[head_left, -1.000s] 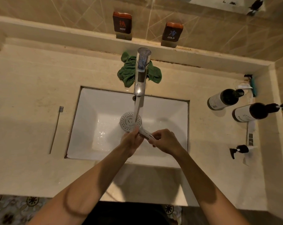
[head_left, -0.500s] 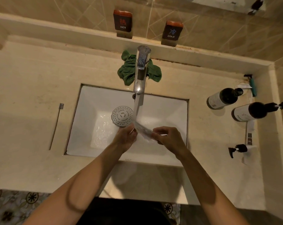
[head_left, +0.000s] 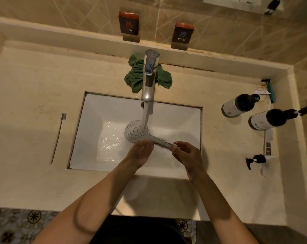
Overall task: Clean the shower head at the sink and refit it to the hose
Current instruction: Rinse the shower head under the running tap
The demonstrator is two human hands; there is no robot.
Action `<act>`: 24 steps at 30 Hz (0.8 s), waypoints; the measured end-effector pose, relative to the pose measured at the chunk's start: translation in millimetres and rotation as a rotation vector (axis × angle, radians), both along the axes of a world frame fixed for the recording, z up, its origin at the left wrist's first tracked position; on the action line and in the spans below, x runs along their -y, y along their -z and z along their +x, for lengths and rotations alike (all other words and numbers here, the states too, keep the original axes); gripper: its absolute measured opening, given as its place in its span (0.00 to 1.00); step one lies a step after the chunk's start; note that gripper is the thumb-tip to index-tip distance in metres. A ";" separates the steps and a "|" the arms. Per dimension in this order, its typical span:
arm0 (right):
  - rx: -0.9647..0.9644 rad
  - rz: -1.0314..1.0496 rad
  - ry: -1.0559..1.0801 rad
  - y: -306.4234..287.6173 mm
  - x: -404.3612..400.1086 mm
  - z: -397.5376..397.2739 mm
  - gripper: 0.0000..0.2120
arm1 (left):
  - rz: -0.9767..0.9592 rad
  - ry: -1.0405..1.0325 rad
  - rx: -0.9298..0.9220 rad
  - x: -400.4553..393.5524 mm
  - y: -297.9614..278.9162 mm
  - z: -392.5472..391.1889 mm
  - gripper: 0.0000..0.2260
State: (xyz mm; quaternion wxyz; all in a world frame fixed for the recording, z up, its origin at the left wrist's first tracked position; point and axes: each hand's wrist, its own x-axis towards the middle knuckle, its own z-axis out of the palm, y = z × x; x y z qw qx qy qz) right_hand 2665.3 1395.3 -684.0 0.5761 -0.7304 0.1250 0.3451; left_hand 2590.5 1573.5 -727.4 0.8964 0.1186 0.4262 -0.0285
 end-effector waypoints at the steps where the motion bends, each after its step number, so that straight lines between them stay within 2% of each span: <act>1: 0.023 -0.009 0.005 -0.6 0.9 0.7 0.09 | -0.013 -0.002 -0.006 3.2 0.4 0.4 0.07; 8: 0.185 -0.035 0.013 -2.2 1.4 0.4 0.08 | -0.125 -0.041 -0.168 17.7 -4.4 6.1 0.03; 12: 0.197 -0.018 0.057 0.3 0.5 0.1 0.07 | -0.129 -0.049 -0.212 15.1 -9.0 10.6 0.03; 14: 0.133 0.018 0.114 4.7 -1.3 -0.4 0.07 | -0.090 -0.069 -0.192 9.9 -9.0 12.2 0.04; 17: -0.070 0.160 0.303 11.1 -11.1 -3.0 0.09 | -0.032 -0.080 -0.142 0.5 -10.9 14.3 0.07; 20: -0.195 0.228 0.397 17.2 -24.3 -5.1 0.08 | 0.087 -0.063 -0.187 -11.2 -12.6 13.3 0.06; 24: -0.305 0.298 0.421 22.6 -45.8 -5.5 0.06 | 0.157 -0.232 -0.192 -26.9 -10.2 6.5 0.17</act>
